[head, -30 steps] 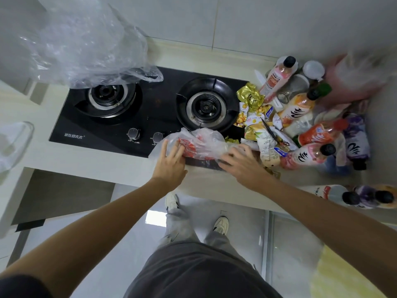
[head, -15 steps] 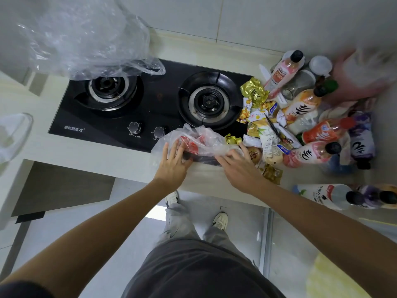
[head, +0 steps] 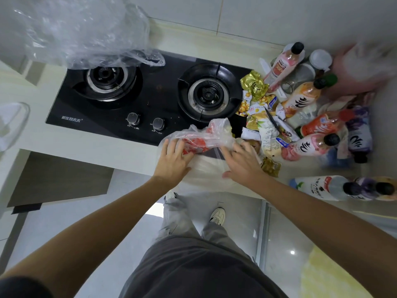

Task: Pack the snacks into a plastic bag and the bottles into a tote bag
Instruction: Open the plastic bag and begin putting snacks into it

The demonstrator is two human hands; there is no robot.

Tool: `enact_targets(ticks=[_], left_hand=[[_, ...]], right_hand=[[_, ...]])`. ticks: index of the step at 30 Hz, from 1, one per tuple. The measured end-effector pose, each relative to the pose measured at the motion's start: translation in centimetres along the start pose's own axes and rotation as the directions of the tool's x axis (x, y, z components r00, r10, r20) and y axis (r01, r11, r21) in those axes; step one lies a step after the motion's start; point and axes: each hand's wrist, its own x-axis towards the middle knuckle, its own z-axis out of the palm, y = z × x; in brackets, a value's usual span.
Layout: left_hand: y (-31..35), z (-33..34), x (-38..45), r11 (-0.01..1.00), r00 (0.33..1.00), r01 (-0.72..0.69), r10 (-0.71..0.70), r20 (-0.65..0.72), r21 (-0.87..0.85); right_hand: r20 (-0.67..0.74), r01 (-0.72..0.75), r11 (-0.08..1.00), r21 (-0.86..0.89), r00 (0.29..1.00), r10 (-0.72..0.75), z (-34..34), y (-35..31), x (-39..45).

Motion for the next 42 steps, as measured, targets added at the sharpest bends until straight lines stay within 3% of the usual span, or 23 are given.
enact_targets(ticks=[6,9,11,15,17,19,23,25,28,39,42], left_hand=[[0.8,-0.4,0.9,0.995,0.997,0.071,-0.072,0.018,0.07],[1.1,-0.8,1.2,0.993,0.994,0.1,-0.102,0.03,0.069],[1.3,-1.0,1.2,0.994,0.995,0.081,-0.085,0.046,0.079],[1.0,-1.2,0.8,0.997,0.998,-0.06,0.062,-0.028,0.045],[0.7,-0.7,0.6,0.985,0.983,-0.17,0.171,-0.067,0.02],[0.2,-0.1,0.4,0.981,0.98,-0.194,0.194,-0.036,0.007],[-0.6,0.3,0.2,0.996,0.988,-0.093,0.093,0.123,-0.004],[-0.7,0.4,0.2,0.996,0.984,-0.094,0.092,0.155,0.009],[-0.6,0.3,0.1,0.992,0.981,-0.13,0.128,0.147,0.004],[-1.3,0.7,-1.9,0.926,0.929,-0.367,0.37,0.025,-0.089],[-1.0,0.4,-1.7,0.933,0.937,-0.349,0.349,-0.018,-0.093]], right_hand=[[0.111,0.034,0.999,0.033,0.993,-0.037,0.3,-0.5,-1.0],[0.145,0.03,0.987,0.158,0.988,-0.053,0.0,-0.5,-1.5],[0.085,0.066,0.98,0.187,0.993,-0.083,-0.1,-0.5,-1.5],[-0.151,0.223,0.972,0.067,0.966,-0.211,1.1,0.0,-1.5],[-0.169,0.28,0.959,0.035,0.948,-0.271,1.2,0.1,-1.4],[-0.17,0.301,0.953,0.016,0.941,-0.294,0.9,0.3,-1.2],[-0.061,0.221,0.975,0.002,0.973,-0.221,0.8,0.9,-1.0],[-0.073,0.195,0.98,-0.026,0.978,-0.197,0.8,0.9,-1.0],[-0.169,0.182,0.983,-0.032,0.968,-0.185,0.6,0.7,-0.8],[-0.192,0.057,0.991,-0.121,0.978,-0.08,0.4,0.4,0.2],[-0.069,0.032,0.997,-0.076,0.997,-0.037,0.6,0.4,0.3]])
